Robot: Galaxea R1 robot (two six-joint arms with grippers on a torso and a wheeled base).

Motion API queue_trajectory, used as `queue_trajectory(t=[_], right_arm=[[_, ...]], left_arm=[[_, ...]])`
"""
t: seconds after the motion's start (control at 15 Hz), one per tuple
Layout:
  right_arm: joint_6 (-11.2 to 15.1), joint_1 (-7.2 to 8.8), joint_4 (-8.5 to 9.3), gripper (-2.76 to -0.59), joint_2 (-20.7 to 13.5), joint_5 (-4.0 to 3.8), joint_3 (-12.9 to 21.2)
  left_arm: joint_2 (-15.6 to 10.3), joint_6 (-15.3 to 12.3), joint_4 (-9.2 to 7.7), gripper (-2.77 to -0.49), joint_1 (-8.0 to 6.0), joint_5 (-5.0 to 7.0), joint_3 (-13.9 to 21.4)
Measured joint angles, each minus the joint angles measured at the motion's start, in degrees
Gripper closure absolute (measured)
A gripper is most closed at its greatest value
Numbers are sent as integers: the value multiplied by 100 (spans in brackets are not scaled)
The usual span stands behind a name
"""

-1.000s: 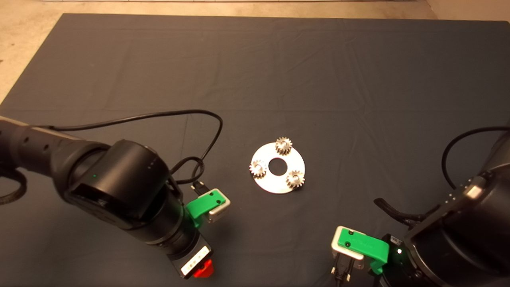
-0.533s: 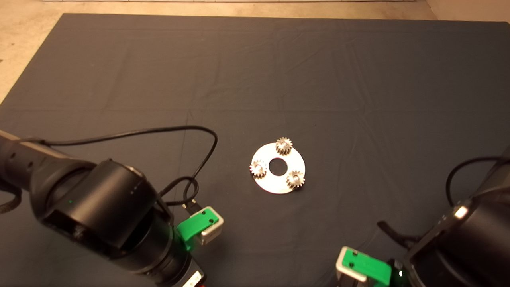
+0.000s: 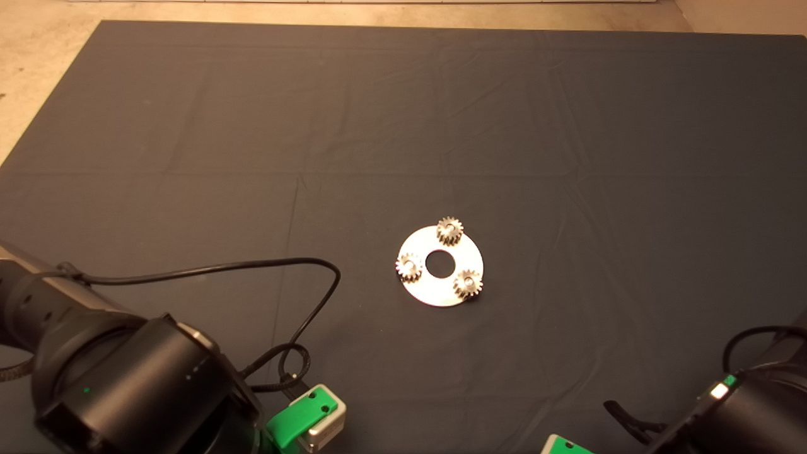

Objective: Install three planetary gears onto the carrier pins

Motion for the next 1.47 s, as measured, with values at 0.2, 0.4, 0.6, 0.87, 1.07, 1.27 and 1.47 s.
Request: queue_trajectory(t=[0.2, 0.4, 0.6, 0.87, 1.07, 1.27, 1.47], right_arm=[[-39, -16, -57, -189, -316, -9, 7], [-83, -13, -99, -189, -532, -1, 7], [-138, -11, -115, -189, -807, -9, 10], [-221, 1, -128, -189, -971, -8, 18], [-255, 3, -134, -189, -1001, -4, 21], [-257, 1, -139, -189, -1017, -4, 29], [-258, 1, -140, -189, -1020, -5, 29]], left_arm=[[127, -173, 11, -233, 110, -5, 26], [130, -341, 22, -233, 188, -2, 80], [143, -542, 41, -233, 194, -5, 158], [143, -719, 202, -233, 352, -6, 199], [143, -769, 287, -233, 397, -5, 218], [143, -813, 308, -233, 445, -3, 262], [141, -852, 330, -233, 445, -5, 268]])
